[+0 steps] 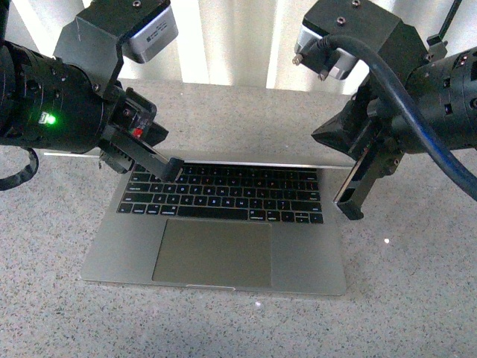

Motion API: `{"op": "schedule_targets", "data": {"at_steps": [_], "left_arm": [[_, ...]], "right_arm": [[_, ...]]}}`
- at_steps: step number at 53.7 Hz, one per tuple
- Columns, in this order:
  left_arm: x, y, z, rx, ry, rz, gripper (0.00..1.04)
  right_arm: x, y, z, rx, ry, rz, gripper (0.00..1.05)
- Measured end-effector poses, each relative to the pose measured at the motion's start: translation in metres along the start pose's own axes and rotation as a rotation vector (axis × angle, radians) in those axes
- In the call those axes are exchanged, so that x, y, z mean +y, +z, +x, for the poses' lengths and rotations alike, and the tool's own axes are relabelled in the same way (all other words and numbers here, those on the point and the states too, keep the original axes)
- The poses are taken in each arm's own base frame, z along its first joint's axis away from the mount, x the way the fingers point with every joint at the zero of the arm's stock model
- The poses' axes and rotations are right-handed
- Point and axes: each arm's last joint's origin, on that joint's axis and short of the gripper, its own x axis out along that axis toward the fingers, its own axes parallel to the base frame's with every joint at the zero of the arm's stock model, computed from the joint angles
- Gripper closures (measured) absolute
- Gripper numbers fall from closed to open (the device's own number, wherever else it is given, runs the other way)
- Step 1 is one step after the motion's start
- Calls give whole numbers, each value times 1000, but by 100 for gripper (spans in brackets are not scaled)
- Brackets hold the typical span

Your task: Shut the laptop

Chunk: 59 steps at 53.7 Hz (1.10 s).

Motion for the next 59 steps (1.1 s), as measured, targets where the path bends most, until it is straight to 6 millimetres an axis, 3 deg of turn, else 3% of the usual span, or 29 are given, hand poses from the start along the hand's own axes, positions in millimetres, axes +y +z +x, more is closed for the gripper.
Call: {"op": "schedule_targets", "data": {"at_steps": [59], "left_arm": [[-16, -25, 2, 27, -56, -63, 101]], "right_arm": [[22, -32, 8, 33, 43, 110, 104]]}}
